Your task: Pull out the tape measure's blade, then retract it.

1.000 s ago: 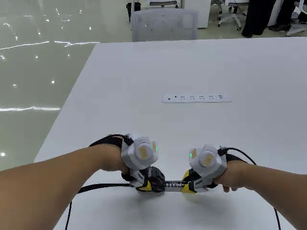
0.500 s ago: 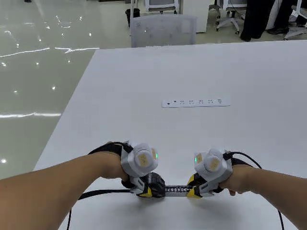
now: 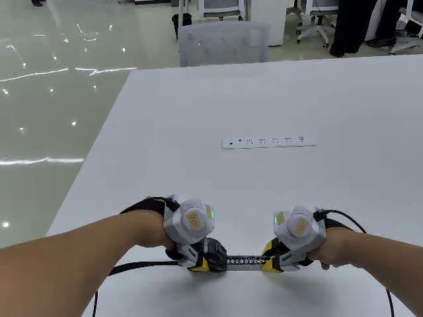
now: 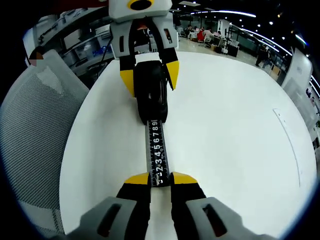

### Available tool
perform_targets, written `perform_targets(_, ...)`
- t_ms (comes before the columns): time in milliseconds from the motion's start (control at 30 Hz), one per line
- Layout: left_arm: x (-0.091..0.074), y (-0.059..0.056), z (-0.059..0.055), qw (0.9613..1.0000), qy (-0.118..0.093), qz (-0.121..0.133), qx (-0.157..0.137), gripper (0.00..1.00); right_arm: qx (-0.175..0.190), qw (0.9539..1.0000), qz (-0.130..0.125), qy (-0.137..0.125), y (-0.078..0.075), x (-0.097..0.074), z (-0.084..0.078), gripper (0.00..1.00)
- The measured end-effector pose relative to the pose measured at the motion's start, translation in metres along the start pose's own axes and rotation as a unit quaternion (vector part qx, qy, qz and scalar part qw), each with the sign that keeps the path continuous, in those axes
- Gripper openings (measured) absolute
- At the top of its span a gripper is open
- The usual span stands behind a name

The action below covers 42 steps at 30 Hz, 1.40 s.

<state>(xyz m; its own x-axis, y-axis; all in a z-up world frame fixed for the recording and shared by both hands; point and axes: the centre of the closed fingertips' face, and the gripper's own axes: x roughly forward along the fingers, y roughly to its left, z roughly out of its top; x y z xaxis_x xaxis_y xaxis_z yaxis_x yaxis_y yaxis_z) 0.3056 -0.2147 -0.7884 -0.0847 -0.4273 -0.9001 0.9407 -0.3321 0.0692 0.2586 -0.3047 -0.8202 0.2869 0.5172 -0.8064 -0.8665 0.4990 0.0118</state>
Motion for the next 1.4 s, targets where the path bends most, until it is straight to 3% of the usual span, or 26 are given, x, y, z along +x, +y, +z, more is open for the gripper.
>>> perform_targets(200, 0.001, 0.0, 0.002, 0.9998, -0.009, 0.013, -0.009, 0.33, 0.0, 1.0, -0.002, 0.003, 0.001, -0.002, -0.003, 0.13)
perform_targets(800, 0.002, -0.002, 0.002, 0.9998, 0.01, 0.016, 0.007, 0.33, 0.0, 1.0, 0.003, 0.006, -0.001, -0.011, -0.015, 0.13)
perform_targets(1400, 0.003, -0.003, 0.002, 0.9999, 0.013, 0.011, 0.004, 0.34, 0.004, 0.9999, -0.001, 0.013, -0.001, -0.021, -0.031, 0.13)
